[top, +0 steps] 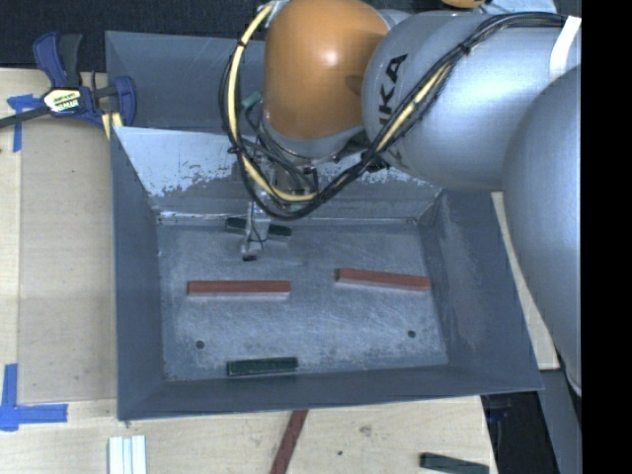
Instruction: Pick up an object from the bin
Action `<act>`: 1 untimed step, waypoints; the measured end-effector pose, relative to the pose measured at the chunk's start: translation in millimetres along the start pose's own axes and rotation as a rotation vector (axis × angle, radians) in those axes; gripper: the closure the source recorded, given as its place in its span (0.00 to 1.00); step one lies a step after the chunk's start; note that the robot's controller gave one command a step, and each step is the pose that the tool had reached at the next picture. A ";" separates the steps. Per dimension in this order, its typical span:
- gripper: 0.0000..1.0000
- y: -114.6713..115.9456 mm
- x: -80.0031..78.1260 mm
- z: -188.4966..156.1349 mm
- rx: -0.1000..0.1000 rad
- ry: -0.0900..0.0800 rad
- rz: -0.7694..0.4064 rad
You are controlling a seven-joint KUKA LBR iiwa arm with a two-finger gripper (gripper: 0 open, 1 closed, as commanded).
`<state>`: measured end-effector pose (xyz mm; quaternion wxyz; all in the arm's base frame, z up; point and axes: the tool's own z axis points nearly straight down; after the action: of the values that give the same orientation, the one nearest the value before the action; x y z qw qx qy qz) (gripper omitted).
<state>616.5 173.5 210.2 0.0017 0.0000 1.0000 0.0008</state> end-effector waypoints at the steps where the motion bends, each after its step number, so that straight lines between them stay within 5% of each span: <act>1: 0.00 -11.9 17.8 64.2 -0.001 -0.003 -0.017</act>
Offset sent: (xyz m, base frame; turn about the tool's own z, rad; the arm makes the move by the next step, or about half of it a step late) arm -0.0336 -0.0289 -0.0601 0.0245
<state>598.9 161.6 146.0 0.0034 -0.0086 1.0000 0.0012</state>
